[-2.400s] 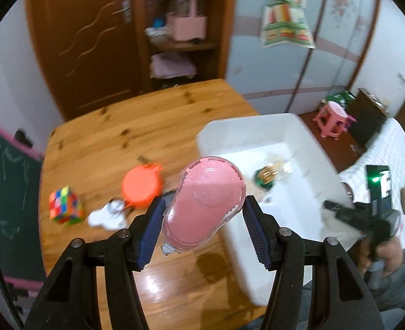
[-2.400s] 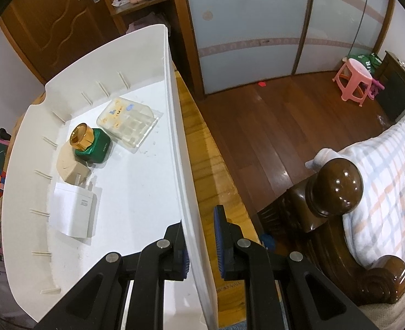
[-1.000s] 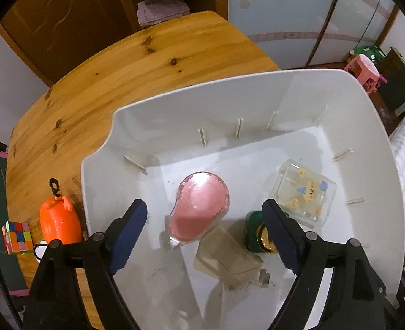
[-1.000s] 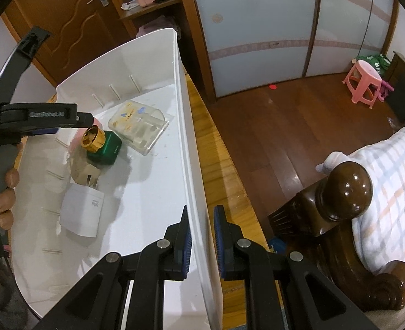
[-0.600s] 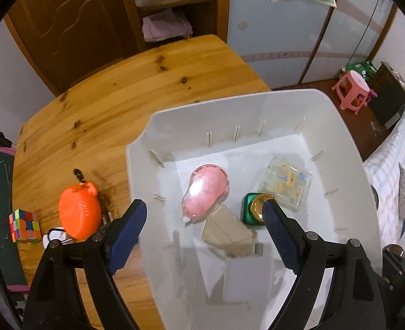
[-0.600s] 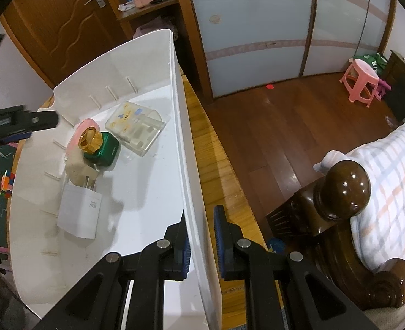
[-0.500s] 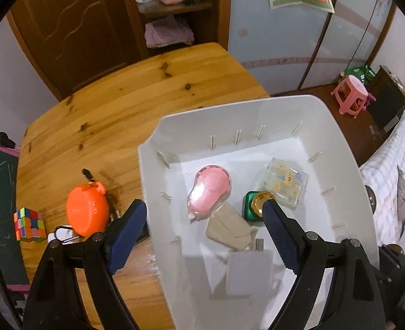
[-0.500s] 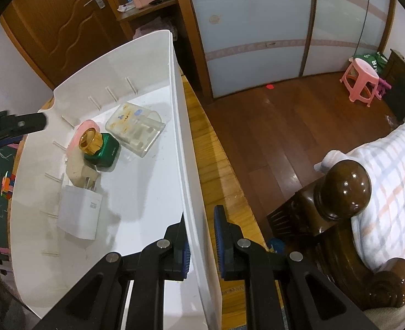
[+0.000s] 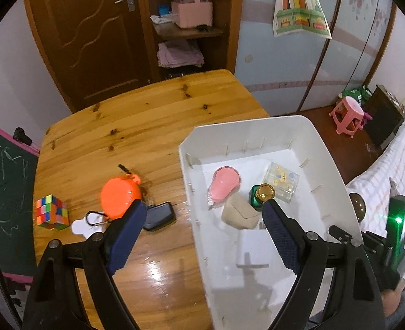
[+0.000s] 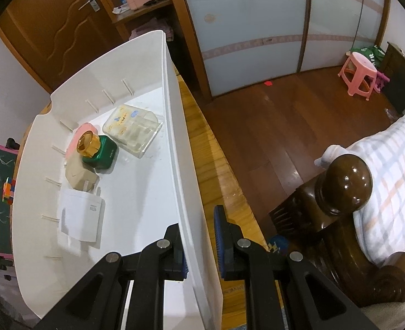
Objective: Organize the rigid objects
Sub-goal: 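Withdraw the left tool from the bin toward the Rubik's cube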
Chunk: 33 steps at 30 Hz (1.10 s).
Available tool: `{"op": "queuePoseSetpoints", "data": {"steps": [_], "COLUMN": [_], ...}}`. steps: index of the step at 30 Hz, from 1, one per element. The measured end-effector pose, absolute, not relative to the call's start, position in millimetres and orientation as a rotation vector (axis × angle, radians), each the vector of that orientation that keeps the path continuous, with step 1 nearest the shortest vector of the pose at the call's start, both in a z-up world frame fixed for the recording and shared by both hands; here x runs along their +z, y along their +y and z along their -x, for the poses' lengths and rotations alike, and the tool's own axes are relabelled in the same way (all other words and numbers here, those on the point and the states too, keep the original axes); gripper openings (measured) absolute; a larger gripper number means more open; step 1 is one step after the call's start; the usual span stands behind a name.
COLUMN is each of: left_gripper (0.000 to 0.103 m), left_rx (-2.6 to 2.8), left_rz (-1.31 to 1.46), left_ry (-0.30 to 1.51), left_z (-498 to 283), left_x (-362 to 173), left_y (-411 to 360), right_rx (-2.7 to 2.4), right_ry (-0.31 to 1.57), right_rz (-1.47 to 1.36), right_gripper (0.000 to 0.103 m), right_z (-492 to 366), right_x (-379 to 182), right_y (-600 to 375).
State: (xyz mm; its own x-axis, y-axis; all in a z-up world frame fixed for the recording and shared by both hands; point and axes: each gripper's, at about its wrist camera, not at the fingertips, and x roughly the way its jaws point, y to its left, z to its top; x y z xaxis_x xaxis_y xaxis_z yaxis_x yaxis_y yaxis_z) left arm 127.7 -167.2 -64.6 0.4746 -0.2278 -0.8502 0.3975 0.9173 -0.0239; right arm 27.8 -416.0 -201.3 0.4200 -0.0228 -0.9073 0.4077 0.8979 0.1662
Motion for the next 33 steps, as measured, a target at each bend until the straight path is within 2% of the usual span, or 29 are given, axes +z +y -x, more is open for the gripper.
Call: {"op": "queuePoseSetpoints", "data": {"steps": [11,16,33], "left_gripper": [0.089,0.099,0.099], "left_rx": [-0.338,-0.317,-0.1], "left_rz": [-0.161,-0.152,-0.029], "left_ry": [0.952,0.926,0.968], "left_z": [-105,-97,-113], "left_x": [-45,-41,-60], "left_y": [-121,-101,12], "right_rx": [-0.299,-0.306,-0.32], "right_ry": [1.114,1.115,1.121], "right_rz": [-0.402,-0.406,-0.395], "right_gripper": [0.014,0.014,0.015], "right_z": [-27,-27,-27], "right_x": [-202,-202,-201], "right_y": [-417,-417,-416]}}
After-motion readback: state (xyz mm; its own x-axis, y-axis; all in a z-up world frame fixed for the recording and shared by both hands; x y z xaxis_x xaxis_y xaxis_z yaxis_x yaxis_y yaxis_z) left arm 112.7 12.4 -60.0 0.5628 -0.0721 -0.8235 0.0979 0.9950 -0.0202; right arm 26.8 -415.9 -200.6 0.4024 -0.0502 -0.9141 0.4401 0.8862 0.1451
